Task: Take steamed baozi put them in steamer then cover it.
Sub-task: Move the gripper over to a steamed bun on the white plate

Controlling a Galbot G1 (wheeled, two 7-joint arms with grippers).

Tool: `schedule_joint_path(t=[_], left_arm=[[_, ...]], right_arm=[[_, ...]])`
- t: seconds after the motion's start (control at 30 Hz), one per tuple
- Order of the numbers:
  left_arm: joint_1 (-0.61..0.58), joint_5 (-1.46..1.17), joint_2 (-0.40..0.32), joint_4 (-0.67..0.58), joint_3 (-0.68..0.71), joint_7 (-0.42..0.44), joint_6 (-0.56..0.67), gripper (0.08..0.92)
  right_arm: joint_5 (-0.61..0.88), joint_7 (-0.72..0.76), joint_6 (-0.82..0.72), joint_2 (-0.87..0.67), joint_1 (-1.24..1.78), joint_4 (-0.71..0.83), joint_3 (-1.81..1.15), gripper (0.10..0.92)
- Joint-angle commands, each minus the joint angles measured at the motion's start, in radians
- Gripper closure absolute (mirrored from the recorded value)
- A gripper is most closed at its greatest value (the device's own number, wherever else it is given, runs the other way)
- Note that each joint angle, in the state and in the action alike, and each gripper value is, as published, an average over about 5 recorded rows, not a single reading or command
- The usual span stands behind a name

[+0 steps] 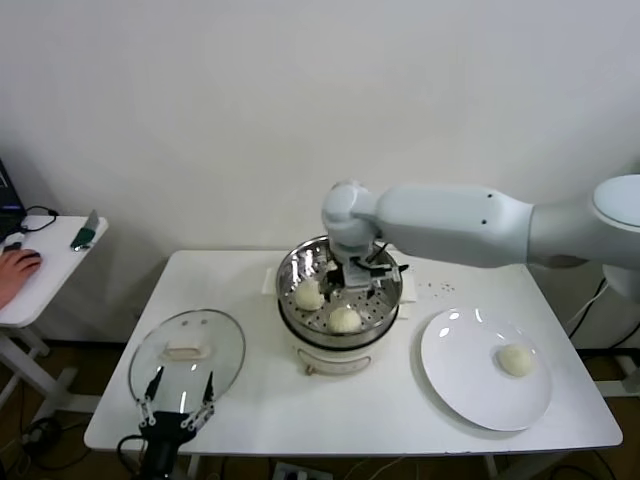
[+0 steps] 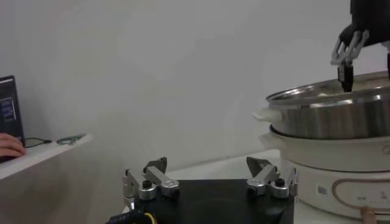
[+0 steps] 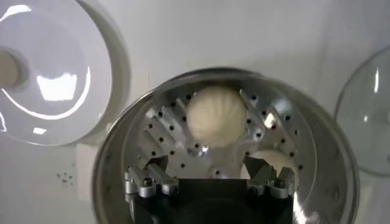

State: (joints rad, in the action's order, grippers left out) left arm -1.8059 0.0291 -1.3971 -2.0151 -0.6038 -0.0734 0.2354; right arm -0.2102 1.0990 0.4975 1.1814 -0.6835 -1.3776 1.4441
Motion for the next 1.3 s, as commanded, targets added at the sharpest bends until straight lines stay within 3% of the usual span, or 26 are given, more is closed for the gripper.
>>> schedule_joint_path(t=[0.03,0.2,0.4,0.5,0.87,1.3], left_arm=[[0.0,0.002,-0.003,-0.008,0.001,0.0,-0.003,0.177],[0.013,0.009,-0.003,-0.016,0.012,0.0,-0.01,0.177],[0.014,0.015,-0.004,-0.025,0.027,-0.001,-0.011,0.177],[0.016,0.014,0.001,-0.027,0.024,-0.001,-0.012,0.177],[0.004,0.015,-0.001,-0.051,0.02,-0.012,-0.026,0.177],[-0.011,0.028,-0.003,-0.057,0.012,-0.015,-0.03,0.177]], right_arm=[[0.122,-0.144,-0.16,-0.18,-0.154,0.008,0.093,0.203],[0.356,-0.352,-0.392,-0.308,-0.265,-0.026,0.281,0.203],[0.557,-0.312,-0.707,-0.512,-0.252,-0.121,0.293,0.203],[0.6,-0.289,-0.794,-0.604,-0.202,-0.146,0.258,0.203],[0.393,-0.122,-0.844,-0.822,0.324,-0.063,-0.167,0.203],[0.238,-0.06,-0.758,-0.79,0.663,0.093,-0.436,0.203]])
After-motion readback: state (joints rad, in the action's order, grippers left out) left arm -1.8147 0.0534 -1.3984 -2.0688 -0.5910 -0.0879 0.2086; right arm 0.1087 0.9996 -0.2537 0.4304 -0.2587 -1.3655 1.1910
